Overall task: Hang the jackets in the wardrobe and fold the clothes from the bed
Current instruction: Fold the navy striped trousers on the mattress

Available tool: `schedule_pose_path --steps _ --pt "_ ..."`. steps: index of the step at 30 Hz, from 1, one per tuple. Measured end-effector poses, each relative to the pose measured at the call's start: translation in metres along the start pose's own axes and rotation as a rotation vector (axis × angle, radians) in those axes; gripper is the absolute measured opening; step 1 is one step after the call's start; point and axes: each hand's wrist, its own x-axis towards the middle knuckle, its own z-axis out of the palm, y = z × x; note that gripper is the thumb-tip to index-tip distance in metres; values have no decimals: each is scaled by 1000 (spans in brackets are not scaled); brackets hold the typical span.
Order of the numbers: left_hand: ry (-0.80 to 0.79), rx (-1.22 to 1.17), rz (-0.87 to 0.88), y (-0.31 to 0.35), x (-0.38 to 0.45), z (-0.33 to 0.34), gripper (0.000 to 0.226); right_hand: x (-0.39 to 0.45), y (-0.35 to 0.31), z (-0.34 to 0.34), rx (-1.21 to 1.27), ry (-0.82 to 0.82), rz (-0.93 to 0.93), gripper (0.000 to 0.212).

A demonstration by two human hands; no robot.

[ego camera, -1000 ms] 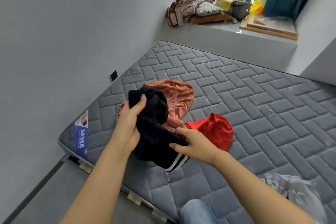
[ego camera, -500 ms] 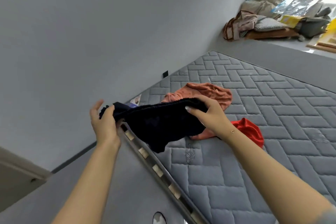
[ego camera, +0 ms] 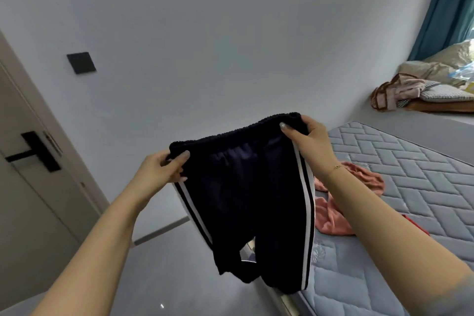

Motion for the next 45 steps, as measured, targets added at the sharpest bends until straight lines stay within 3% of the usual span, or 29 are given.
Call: schedule_pose_path --steps 2,6,9,12,18,20,23,26,28,30,32,34,37,41,43,45 --pt "-12 79 -81 -5 -2 -25 60 -3 -6 20 20 -13 5 19" --pt "-4 105 -204 -11 -10 -62 44 -13 -15 51 47 -121 3 21" --pt "116 344 -58 -10 -10 -79 25 -24 -18 64 132 -202 38 21" --pt "189 414 69 -8 -6 -86 31 -30 -24 68 216 -310 109 27" --pt "-228 -683 90 21 -13 -59 41 -22 -50 86 834 -253 313 29" --pt "-367 -853 15 37 -17 -39 46 -21 -50 111 782 -203 360 37" --pt "-474 -840 -47 47 -22 -11 46 -23 -45 143 704 -207 438 37" --pt "-446 -835 -77 42 -22 -1 63 -21 -43 149 802 -191 432 32" --pt "-394 -763 -76 37 -15 -3 45 -19 -36 147 861 -221 446 43" --pt "-283 -646 -12 29 -6 -4 19 -19 -33 151 879 -244 494 33" --pt "-271 -586 7 23 0 1 22 -18 -29 159 865 -242 546 26" --pt "-297 -569 -1 20 -2 6 22 -20 -26 164 780 -212 552 20" --pt "-234 -587 -33 19 -1 13 24 -19 -20 165 532 -105 416 11" --pt "-198 -702 -157 18 1 28 29 -24 -16 166 216 84 248 30" --pt "-217 -787 -240 16 0 36 31 -28 -19 164 209 63 298 32" --pt "-148 -753 -210 13 4 44 25 -32 -25 155 269 33 456 31"
